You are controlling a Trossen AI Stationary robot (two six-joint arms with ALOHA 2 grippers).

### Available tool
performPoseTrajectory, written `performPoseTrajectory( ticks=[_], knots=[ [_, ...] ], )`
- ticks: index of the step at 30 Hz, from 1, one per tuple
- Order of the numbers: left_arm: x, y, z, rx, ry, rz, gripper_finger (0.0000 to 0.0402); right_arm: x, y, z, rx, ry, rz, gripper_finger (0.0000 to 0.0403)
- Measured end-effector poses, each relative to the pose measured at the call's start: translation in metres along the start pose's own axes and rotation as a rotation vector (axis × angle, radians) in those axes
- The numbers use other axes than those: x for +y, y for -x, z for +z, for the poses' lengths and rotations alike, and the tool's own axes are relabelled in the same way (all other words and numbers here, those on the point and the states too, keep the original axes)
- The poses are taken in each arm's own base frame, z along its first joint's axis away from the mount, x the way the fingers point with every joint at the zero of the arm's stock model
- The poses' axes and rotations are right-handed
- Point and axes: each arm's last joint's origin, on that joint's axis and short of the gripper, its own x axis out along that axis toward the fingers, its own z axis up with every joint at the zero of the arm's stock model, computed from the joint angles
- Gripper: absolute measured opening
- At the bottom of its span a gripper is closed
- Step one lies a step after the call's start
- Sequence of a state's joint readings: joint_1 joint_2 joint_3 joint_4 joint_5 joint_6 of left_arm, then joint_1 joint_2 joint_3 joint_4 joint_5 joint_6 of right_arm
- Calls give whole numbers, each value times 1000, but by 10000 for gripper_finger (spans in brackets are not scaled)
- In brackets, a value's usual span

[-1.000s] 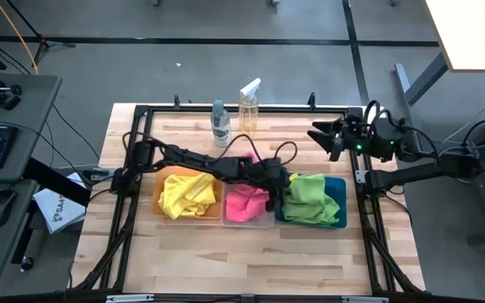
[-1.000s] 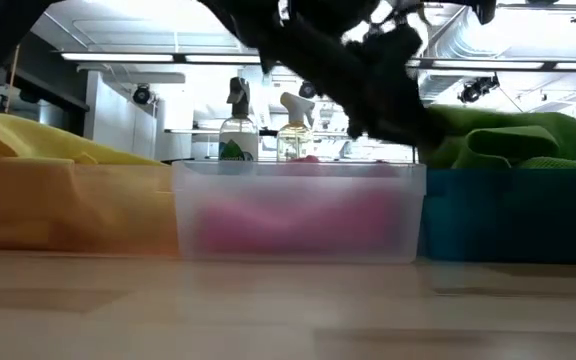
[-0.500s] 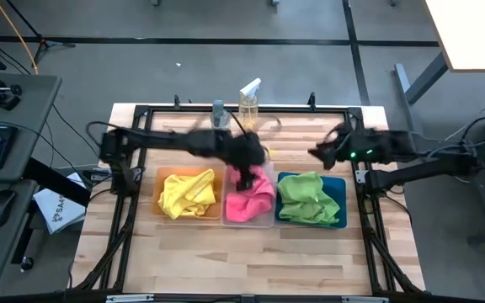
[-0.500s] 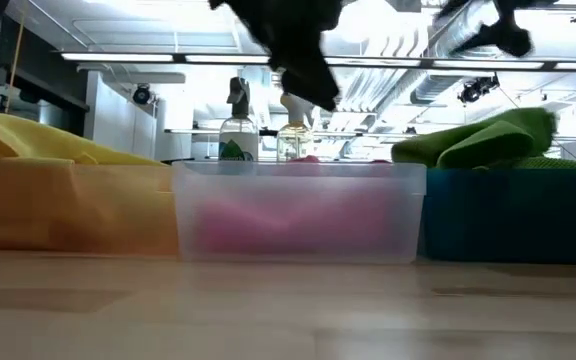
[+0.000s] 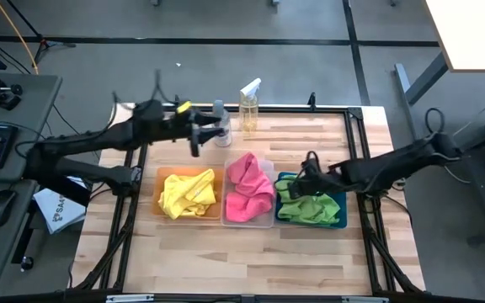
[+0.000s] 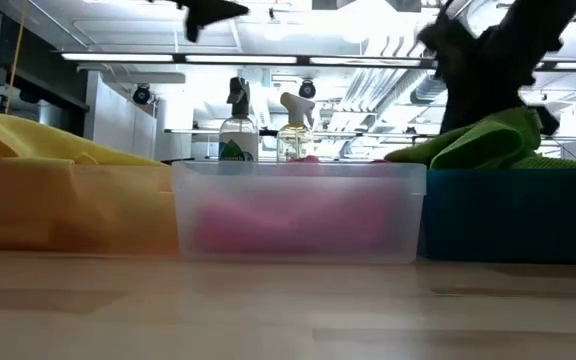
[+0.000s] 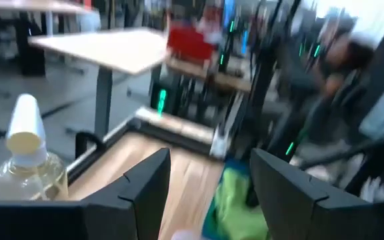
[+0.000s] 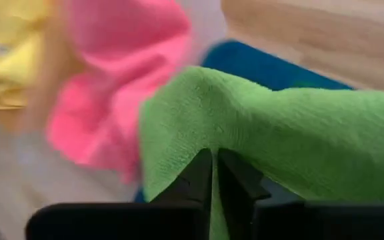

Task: Sort microfiber towel by color & place in baskets
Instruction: Put the green microfiber cloth into the blue bin, then return to Home Position

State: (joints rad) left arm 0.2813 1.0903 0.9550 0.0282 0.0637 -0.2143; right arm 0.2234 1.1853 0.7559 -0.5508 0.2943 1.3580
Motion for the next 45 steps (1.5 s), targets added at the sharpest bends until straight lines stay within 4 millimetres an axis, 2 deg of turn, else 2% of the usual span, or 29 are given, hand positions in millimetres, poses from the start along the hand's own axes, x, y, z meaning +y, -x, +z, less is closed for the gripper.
performPoseTrajectory(
  ticks=[3, 7, 13, 18, 21, 24, 29, 33, 37, 39, 41, 45],
  knots=[
    [1, 20, -7, -72, 74, 5, 193, 0, -19, -7, 48, -15, -79, 10],
    [1, 36, -13, -106, 139, -1, 193, -5, -36, -26, 201, -5, -193, 7],
    [-2, 51, -4, -191, 104, -23, 193, -14, -50, -49, 304, 27, -323, 3],
    [-3, 57, 2, -248, 77, -34, 193, -15, -58, -51, 313, 32, -349, 3],
    [-4, 59, 3, -248, 69, -33, 193, -8, -49, -45, 311, 78, -319, 6],
    [-4, 61, 4, -257, 52, -34, 193, 6, -22, -32, 255, 103, -296, 2],
    [-4, 61, 3, -252, 48, -32, 193, 16, 22, -13, 197, 191, -272, 4],
    [-4, 61, 3, -250, 31, -40, 193, 21, 47, 0, 84, 203, -198, 5],
    [-8, 63, 2, -214, -42, -148, 188, 22, 63, 10, -81, 181, -138, 5],
    [-8, 65, -3, -161, -67, -181, 171, 21, 65, 13, -145, 170, -125, 5],
    [-7, 67, -11, -112, -65, -173, 137, 20, 67, 17, -172, 158, -124, 5],
    [1, 74, -46, -112, -31, -175, 29, 20, 64, 26, -167, 174, -123, 5]
  ],
)
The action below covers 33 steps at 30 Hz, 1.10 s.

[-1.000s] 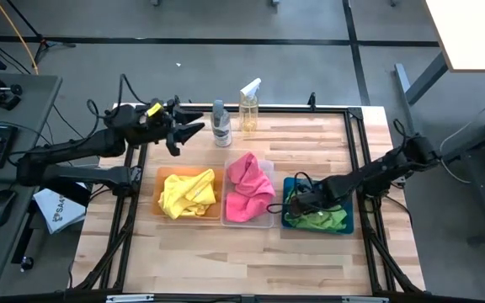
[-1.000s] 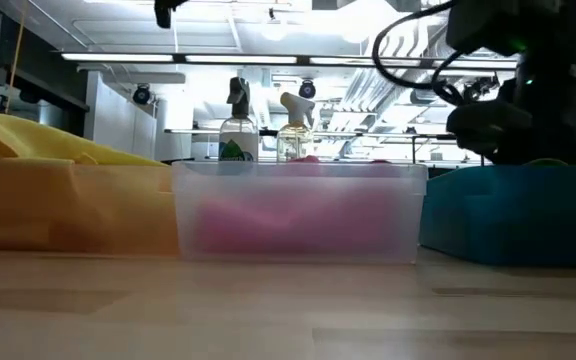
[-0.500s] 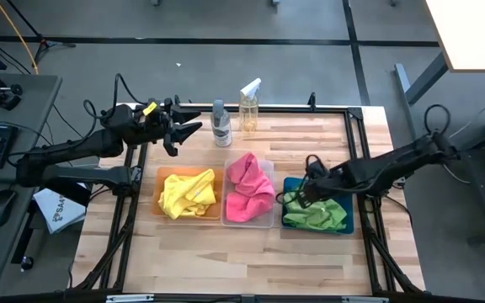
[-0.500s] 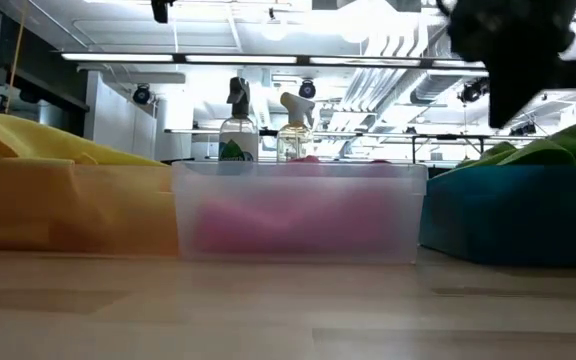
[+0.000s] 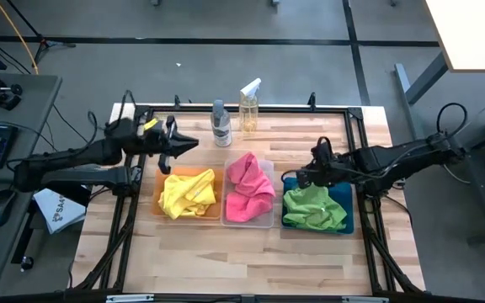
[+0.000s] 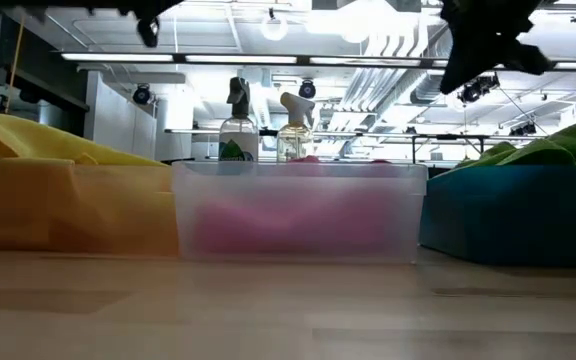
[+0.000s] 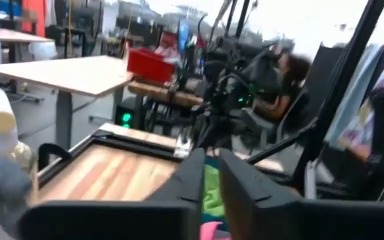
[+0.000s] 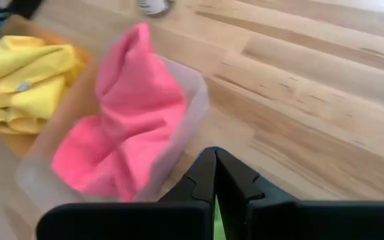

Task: Sort microfiber towel by color & place in baskets
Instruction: Return to Home Position

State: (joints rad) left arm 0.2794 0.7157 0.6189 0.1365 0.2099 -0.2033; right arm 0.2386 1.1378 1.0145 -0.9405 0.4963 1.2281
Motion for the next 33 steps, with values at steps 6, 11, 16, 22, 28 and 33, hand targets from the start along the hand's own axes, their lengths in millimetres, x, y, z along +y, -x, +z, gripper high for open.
performPoseTrajectory(
  ticks=[6, 11, 16, 22, 28, 33],
  knots=[
    [7, 30, -55, -207, 192, 24, 5, 12, -6, 20, -24, 33, 162, 5],
    [14, 49, -93, -279, 337, 119, 1, 19, -9, 42, -105, 58, 293, 4],
    [9, 58, -102, -301, 370, 99, 0, 17, -13, 60, -131, 53, 360, 4],
    [-1, 58, -116, -192, 393, 145, 0, 12, -17, 72, -119, 55, 397, 4],
    [-12, 60, -131, -224, 373, 174, 0, 12, -17, 75, -112, 67, 429, 4],
    [-15, 61, -132, -208, 256, 196, 0, 14, -16, 74, -78, 133, 491, 4]
  ],
)
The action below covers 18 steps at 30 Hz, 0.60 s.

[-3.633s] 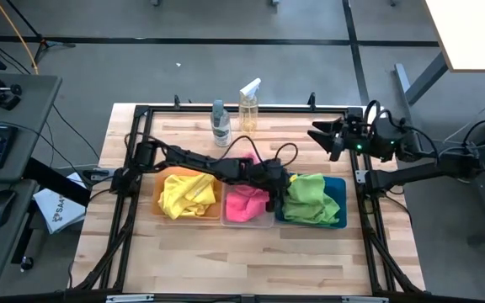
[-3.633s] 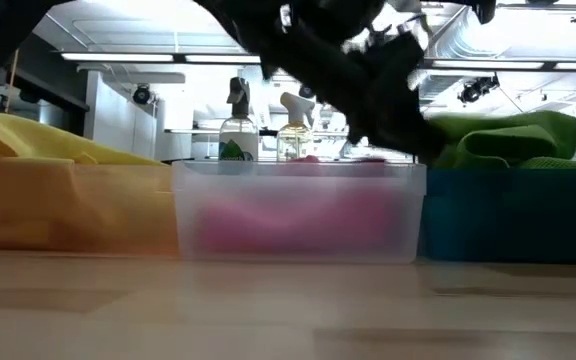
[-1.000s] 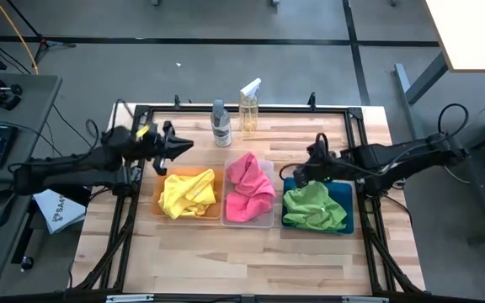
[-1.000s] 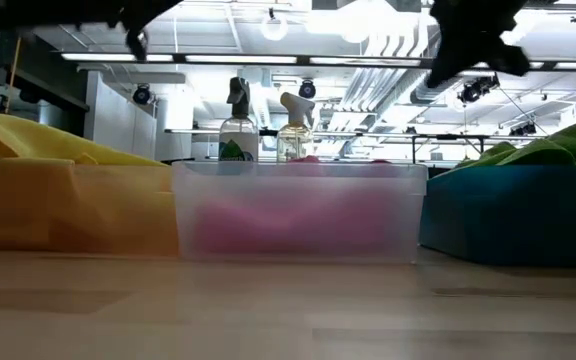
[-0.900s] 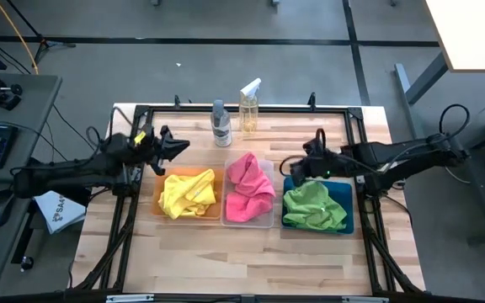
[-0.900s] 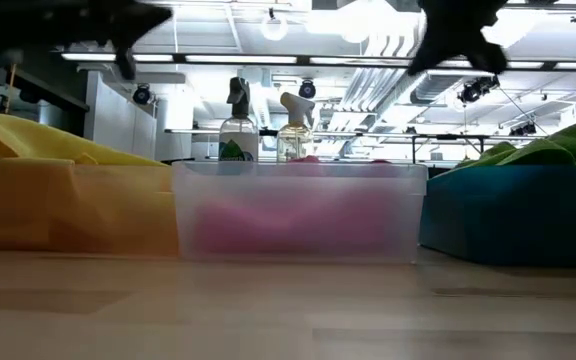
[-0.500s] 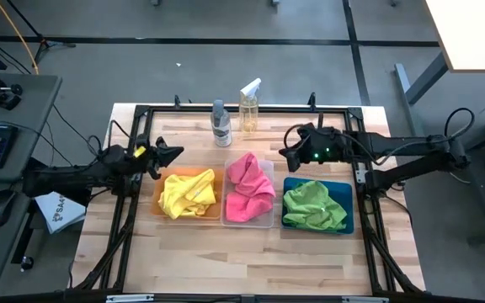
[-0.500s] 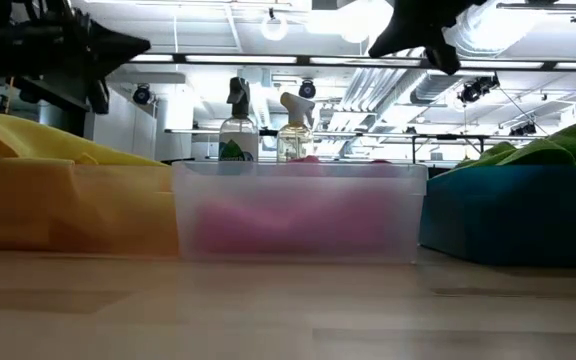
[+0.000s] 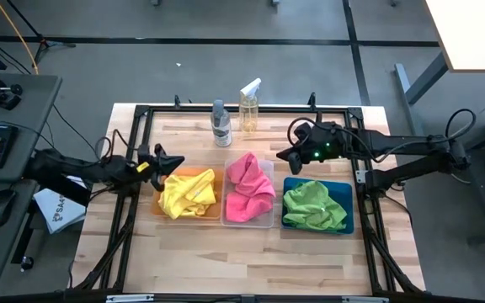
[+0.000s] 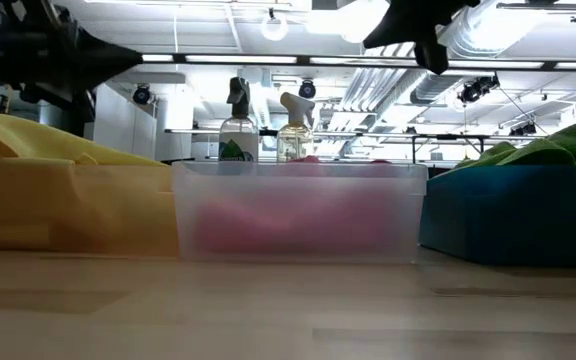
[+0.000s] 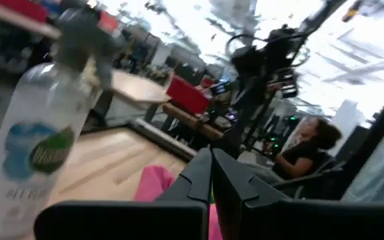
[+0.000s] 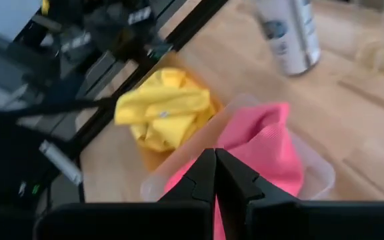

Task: Sort microfiber towel by color & place in baskets
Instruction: Return to Home Position

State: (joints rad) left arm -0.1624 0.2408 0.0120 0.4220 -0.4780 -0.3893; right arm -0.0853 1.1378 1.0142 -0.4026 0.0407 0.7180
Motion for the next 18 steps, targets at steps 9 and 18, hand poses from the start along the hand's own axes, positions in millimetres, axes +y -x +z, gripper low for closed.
performPoseTrajectory(
  ticks=[9, 18],
  knots=[
    [5, 1, 10, -73, -44, -24, 0, -14, -3, -23, 155, 63, 7, 1],
    [7, 0, 11, -71, -35, -15, 0, -47, 28, -64, 1, -28, 197, 0]
  ],
)
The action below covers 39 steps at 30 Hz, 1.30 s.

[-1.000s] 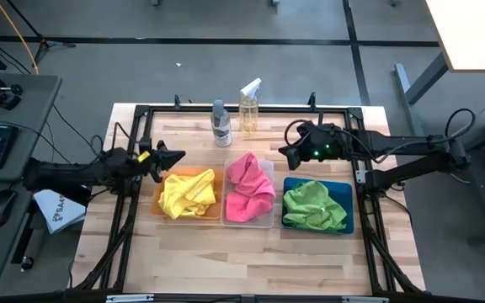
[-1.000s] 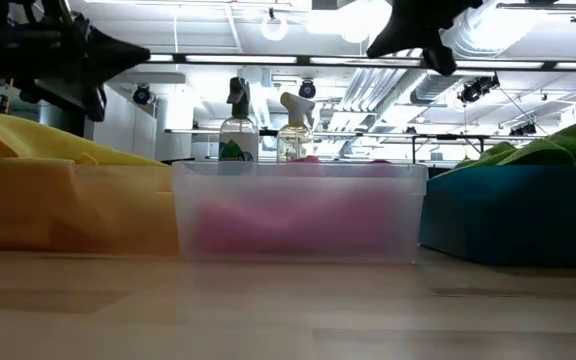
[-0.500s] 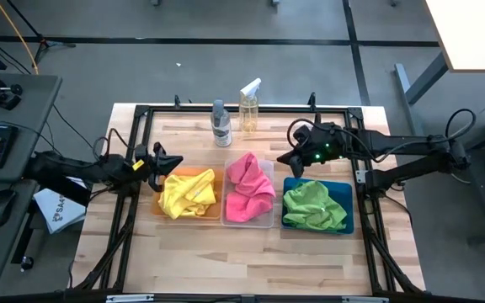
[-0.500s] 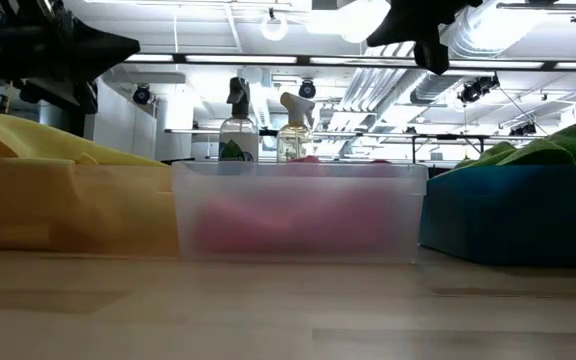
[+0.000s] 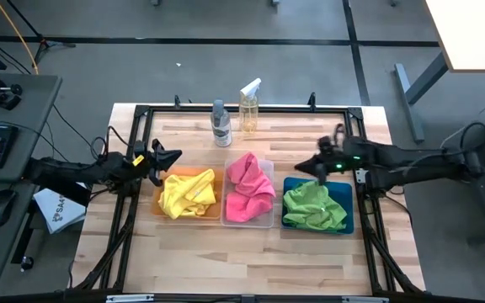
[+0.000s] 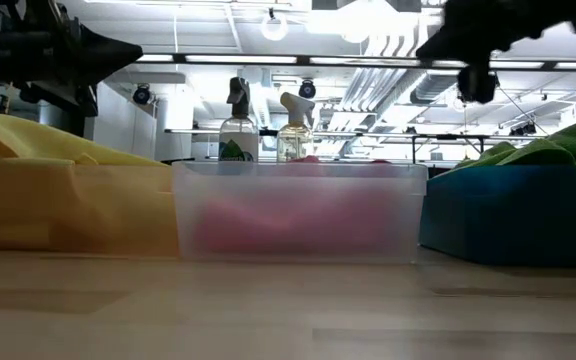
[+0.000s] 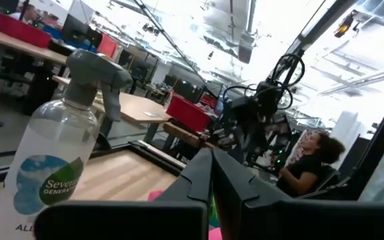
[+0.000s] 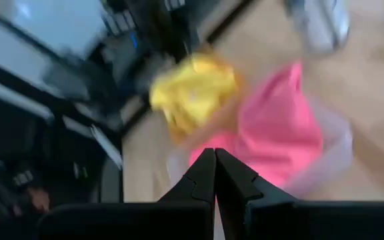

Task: Sort microfiber towel by color & place in baskets
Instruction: Return to Home Position

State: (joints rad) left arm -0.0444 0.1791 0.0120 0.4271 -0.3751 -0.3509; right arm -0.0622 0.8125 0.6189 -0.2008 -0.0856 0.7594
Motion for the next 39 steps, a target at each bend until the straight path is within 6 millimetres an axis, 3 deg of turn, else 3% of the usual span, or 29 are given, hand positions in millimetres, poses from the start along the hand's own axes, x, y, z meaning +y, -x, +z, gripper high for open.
performPoseTrajectory(
  ticks=[4, 7, 17, 26, 39],
  knots=[
    [0, 0, -1, 10, -28, 4, 0, -7, 30, -14, -178, 18, 44, 0],
    [1, 0, -2, 17, -30, 7, 0, -17, 41, -29, -272, 20, 84, 0],
    [1, 0, -2, 17, -29, 9, 0, -53, 30, -74, -570, 8, 326, 0],
    [1, 0, -2, 18, -30, 9, 0, -47, 33, -79, -571, 223, 420, 0],
    [2, 1, -3, 38, -38, 15, 0, -71, 14, -104, -254, 330, 154, 0]
  ],
)
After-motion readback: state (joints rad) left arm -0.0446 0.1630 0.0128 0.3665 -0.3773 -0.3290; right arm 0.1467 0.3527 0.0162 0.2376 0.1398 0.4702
